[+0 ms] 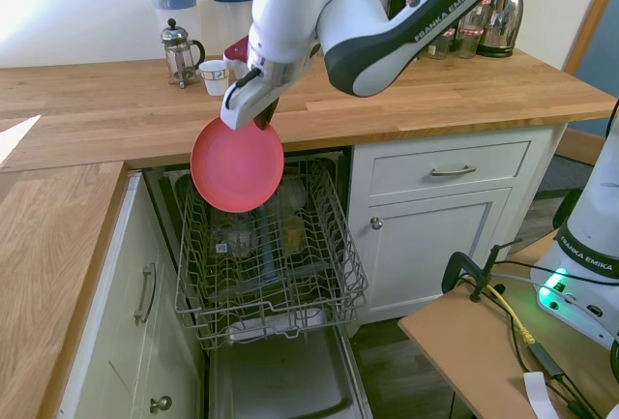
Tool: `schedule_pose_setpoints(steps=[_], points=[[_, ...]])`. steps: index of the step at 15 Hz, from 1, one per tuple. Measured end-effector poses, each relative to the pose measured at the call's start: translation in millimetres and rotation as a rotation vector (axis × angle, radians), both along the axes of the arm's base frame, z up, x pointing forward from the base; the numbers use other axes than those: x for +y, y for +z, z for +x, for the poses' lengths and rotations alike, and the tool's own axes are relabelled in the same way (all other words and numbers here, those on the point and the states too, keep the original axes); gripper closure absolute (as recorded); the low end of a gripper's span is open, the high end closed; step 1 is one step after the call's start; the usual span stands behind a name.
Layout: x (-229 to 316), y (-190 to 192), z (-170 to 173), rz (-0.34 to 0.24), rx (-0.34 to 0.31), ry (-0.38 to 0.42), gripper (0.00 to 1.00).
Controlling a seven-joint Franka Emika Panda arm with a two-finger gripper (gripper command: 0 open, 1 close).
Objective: Put the plate in the dishwasher
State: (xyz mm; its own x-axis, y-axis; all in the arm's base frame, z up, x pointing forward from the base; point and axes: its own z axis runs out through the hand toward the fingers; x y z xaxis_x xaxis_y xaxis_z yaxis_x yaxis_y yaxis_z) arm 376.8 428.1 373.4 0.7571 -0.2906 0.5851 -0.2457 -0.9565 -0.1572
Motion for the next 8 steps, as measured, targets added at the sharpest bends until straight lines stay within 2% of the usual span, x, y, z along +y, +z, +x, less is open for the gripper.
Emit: schedule_pose_setpoints(steps=[2,4,6,8], points=[[16,-36,-19,-0.053,-0.067,0.039,1.0],[24,-82,-21,-0.108,-0.105,0.05,1.0],[36,-111,-12,-0.126,-0.126,0.058,1.0],[54,-115,-12,-0.125,-0.159,0.081,1.0]])
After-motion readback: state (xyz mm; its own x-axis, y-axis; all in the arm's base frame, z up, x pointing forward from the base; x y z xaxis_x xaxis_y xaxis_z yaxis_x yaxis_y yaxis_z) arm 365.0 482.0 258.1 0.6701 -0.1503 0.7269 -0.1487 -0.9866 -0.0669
